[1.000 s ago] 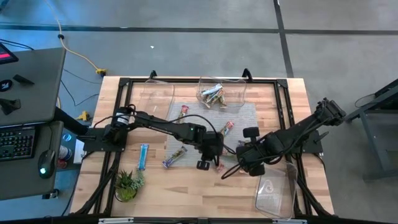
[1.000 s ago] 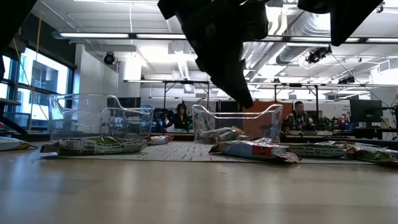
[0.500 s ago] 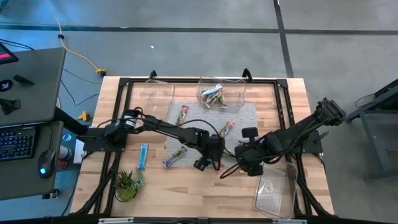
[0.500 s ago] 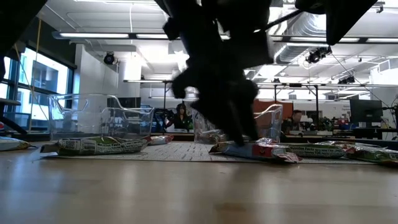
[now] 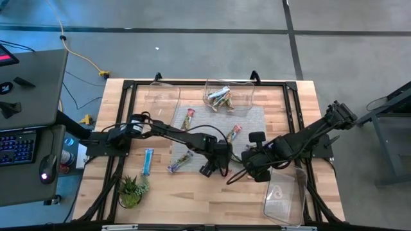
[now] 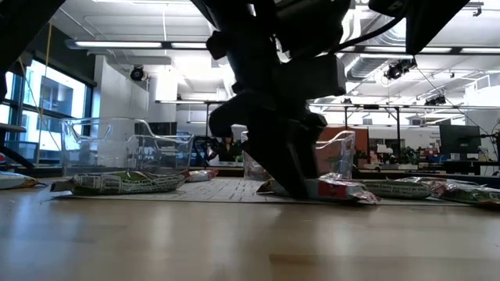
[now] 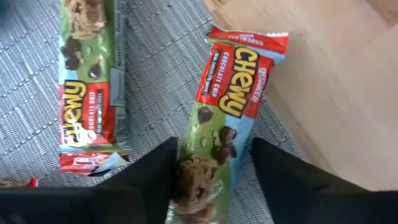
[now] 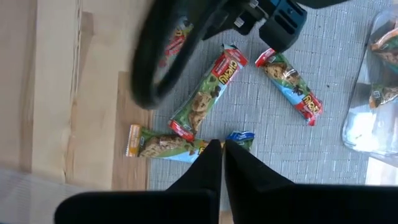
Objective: Pick and place Granola Bars by type
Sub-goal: Put the red granola bar into the top left transparent bin
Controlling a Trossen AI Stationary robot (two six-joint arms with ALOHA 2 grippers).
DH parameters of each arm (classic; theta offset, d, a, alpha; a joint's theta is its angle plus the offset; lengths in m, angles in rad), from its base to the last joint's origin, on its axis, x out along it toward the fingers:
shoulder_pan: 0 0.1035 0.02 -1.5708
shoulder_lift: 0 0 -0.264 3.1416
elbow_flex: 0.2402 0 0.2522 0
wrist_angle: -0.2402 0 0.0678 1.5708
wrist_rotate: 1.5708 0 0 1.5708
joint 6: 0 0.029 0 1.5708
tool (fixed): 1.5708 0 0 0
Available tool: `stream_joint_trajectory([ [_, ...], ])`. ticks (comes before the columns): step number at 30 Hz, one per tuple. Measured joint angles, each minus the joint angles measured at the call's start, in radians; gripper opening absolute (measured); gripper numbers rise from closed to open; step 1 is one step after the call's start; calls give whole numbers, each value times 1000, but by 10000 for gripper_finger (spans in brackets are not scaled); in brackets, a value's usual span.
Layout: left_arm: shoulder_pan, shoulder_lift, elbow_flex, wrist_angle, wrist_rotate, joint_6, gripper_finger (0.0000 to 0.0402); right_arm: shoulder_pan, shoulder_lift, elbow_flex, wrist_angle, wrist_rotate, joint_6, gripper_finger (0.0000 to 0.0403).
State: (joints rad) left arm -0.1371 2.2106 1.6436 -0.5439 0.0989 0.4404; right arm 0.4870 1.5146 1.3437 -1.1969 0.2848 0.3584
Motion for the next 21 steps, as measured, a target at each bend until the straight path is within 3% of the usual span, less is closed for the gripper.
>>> stream_joint_trajectory([
  [4,-2,-10,-1,-21,-8,0,128,0,0,0,2,0,0,2],
  [9,0,-31,68,-211,-94,-40,79,0,0,0,5,-2,0,3],
  [19,0,-46,464,-986,-455,-218,75,0,0,0,16,-4,0,2],
  [21,1,-74,504,-1038,-552,-259,75,0,0,0,17,-5,6,4],
])
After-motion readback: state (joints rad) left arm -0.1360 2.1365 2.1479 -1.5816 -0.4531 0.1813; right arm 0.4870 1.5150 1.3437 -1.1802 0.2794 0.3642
